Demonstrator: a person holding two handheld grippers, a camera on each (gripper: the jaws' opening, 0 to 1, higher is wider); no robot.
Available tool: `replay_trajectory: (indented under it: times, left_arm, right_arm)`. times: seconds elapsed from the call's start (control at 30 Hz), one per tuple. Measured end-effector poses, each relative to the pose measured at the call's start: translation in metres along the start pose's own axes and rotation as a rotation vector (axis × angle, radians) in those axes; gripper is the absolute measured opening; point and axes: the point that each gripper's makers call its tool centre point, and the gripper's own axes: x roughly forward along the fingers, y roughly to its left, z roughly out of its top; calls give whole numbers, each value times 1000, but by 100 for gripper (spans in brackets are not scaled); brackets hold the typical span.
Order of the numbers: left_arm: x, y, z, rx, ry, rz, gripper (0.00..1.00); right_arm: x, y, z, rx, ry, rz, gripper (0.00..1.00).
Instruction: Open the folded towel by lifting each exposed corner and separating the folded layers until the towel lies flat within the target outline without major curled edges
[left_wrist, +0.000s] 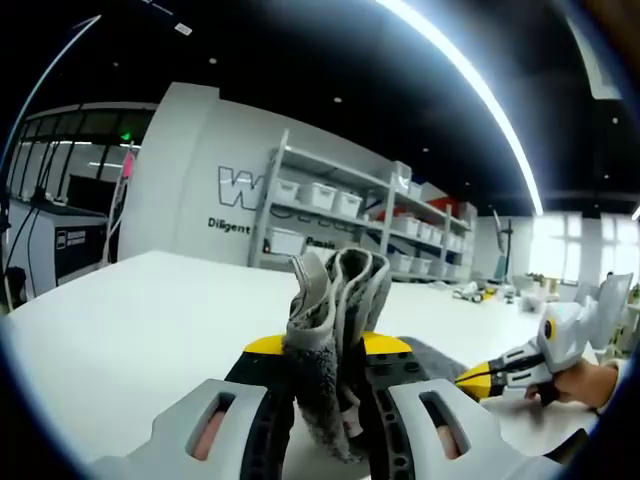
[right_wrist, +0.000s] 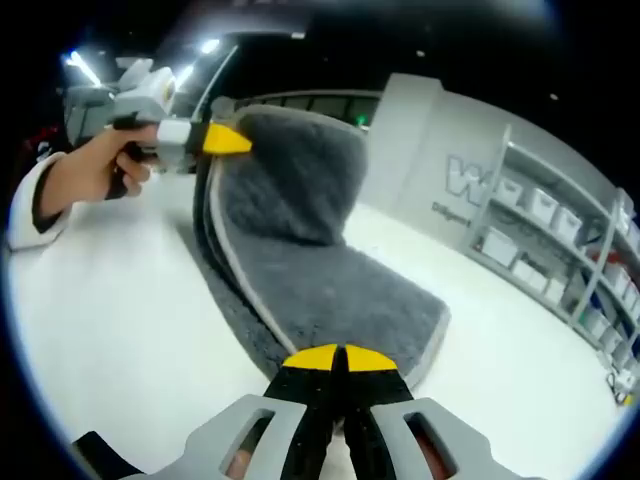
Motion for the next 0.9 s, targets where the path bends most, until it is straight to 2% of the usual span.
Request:
replay_trajectory:
  times: [0.67,0.73,0.9]
  left_arm:
    - [2,21,-9,18,42,79,26]
    - [3,28,-14,24,66,103,26]
    - [3,31,-16,31,79,116,27]
  right_arm:
    - [1,-2,-1,8,-3,-1,0]
    - [1,-2,0,10,-3,-1,0]
    - [1,-2,-1,9,-3,0,0]
